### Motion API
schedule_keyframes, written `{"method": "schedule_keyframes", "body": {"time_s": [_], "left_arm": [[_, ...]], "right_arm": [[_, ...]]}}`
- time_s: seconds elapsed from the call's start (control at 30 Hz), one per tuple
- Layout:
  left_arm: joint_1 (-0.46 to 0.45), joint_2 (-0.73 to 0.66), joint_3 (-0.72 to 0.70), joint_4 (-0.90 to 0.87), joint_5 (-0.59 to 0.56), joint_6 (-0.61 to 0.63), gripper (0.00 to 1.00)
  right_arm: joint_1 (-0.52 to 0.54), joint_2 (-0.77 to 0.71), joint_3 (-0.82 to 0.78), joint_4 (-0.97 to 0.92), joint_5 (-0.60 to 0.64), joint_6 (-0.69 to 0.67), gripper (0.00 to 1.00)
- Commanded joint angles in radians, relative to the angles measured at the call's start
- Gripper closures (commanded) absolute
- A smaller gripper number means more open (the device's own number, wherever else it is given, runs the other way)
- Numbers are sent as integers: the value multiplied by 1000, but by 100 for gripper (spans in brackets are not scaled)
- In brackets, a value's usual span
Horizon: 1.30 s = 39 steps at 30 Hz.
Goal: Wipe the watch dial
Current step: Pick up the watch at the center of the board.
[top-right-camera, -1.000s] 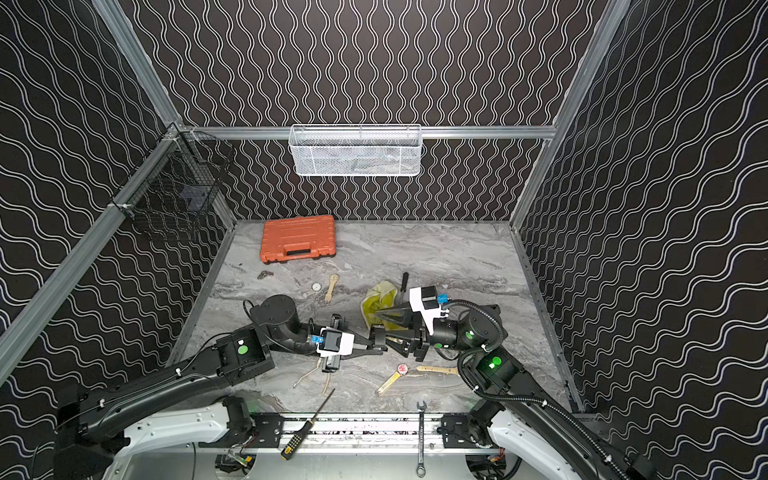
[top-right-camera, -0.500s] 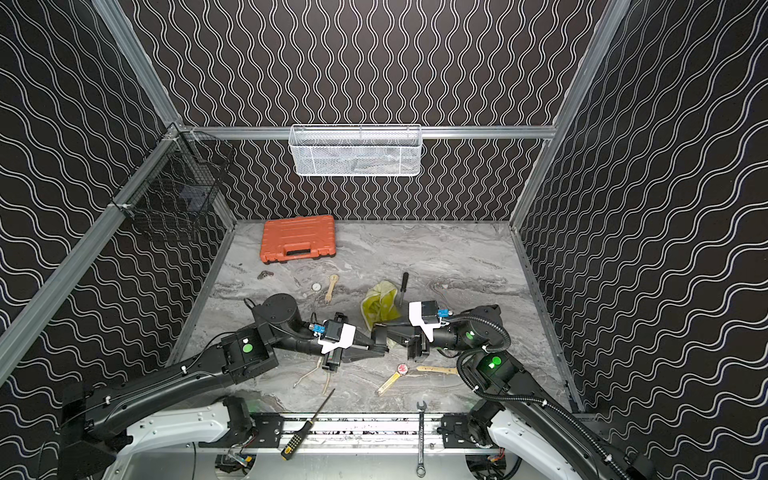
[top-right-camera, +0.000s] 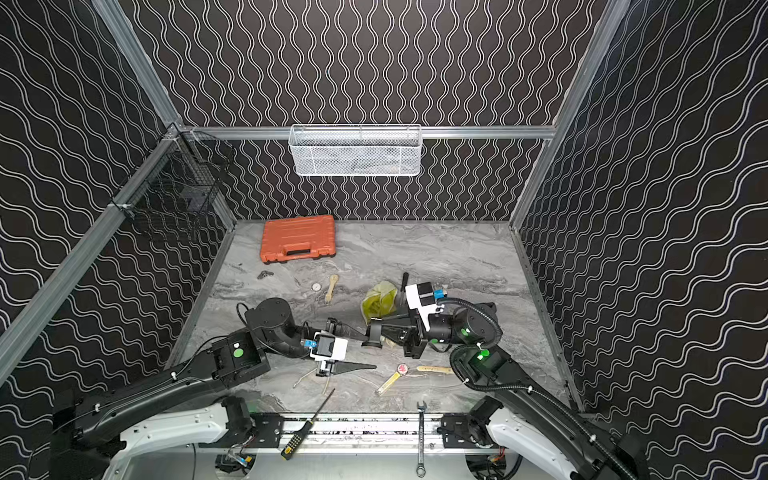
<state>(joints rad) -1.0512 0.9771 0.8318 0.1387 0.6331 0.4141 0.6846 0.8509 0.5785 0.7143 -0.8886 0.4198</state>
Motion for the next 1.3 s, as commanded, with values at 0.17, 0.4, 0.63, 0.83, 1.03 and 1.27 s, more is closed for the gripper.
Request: {"method": "schedule_keyframes", "body": {"time_s": [0.17, 0.4, 0.63, 0.83, 1.03, 1.27], "left_arm": [[-1, -30, -13, -140, -103, 338, 54], [-4, -48, 22, -321, -170, 652, 47], [-6, -61, 30, -360, -235, 772, 54], [-10, -64, 22, -352, -256, 826, 74], [-10, -43, 58, -367, -199, 755, 93], [-10, -1, 103, -317, -170, 430, 100]], "right_arm": [[0, 107, -18, 364, -30, 369, 100], [0, 167, 3, 364, -65, 430, 100], [0, 180, -5, 375, -70, 462, 100], [0, 185, -9, 325, -75, 446, 100], [0, 187, -2, 183, -40, 382, 87], [-28, 106, -8, -34, -25, 74, 58]]}}
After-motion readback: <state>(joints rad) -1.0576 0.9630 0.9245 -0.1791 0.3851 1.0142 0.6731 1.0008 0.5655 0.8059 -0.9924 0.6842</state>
